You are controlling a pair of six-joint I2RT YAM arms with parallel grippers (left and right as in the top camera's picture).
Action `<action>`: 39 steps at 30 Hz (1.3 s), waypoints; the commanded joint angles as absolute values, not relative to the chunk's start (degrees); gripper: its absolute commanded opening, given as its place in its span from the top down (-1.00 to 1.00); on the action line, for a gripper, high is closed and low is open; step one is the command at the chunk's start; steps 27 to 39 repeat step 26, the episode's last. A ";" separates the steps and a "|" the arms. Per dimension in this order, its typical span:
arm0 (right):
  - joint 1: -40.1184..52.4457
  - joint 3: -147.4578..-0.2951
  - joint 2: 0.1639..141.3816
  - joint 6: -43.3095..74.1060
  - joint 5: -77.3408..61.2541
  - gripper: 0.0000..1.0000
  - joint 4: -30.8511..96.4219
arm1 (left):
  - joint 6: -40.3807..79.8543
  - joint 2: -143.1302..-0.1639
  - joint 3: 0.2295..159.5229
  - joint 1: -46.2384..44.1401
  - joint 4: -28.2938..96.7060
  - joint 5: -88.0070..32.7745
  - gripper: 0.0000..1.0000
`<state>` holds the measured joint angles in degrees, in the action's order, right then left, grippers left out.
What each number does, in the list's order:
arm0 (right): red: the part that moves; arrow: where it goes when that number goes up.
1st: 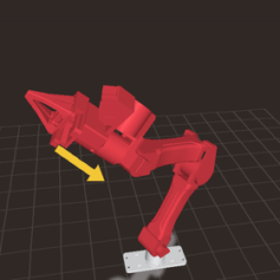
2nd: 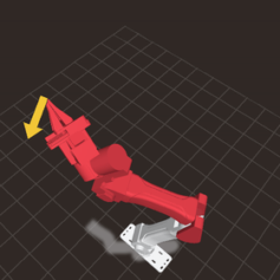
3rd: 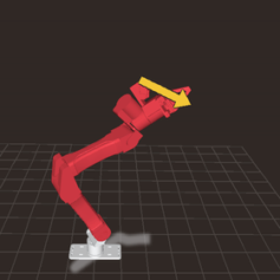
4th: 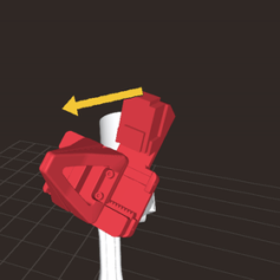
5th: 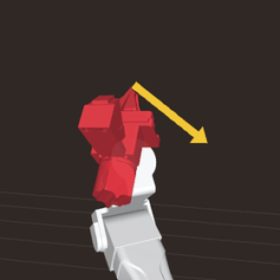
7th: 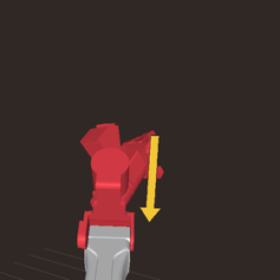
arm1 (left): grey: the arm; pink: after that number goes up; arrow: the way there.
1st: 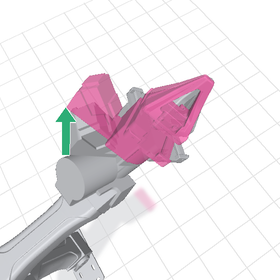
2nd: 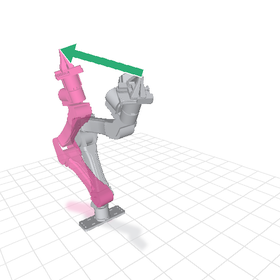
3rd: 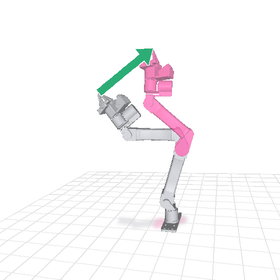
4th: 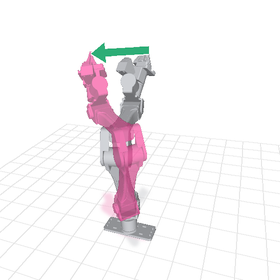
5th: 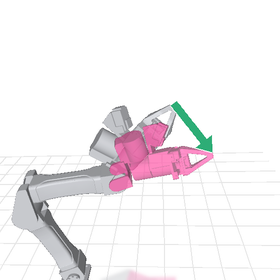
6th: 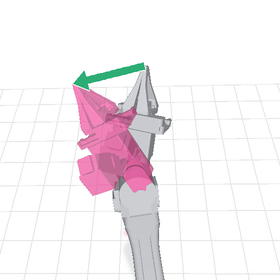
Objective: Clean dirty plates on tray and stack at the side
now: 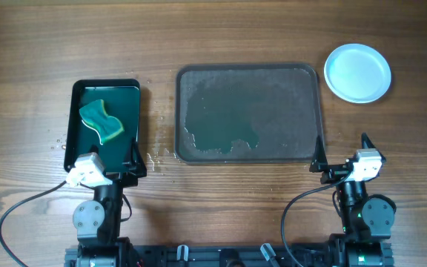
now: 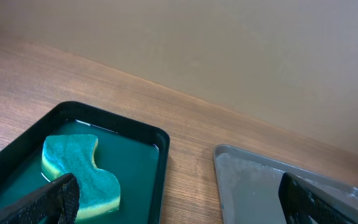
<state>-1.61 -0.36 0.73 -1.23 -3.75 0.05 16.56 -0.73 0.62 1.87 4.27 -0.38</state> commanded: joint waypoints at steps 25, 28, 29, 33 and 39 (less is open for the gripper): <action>-1.85 -0.30 0.21 -1.50 -2.70 -0.99 -0.03 | 15.22 -0.34 0.36 1.61 4.36 -1.50 -1.00; -1.85 -0.30 0.21 -1.48 -2.72 -0.99 -0.03 | 15.22 -0.34 0.36 1.61 4.36 -1.50 -1.00; -1.85 -0.30 0.21 -1.48 -2.72 -0.99 -0.03 | 15.22 -0.34 0.36 1.61 4.36 -1.50 -1.00; -1.85 -0.30 0.21 -1.48 -2.72 -0.99 -0.03 | 15.22 -0.34 0.36 1.61 4.36 -1.50 -1.00; -1.85 -0.30 0.21 -1.48 -2.72 -0.99 -0.03 | 15.22 -0.34 0.36 1.61 4.36 -1.50 -1.00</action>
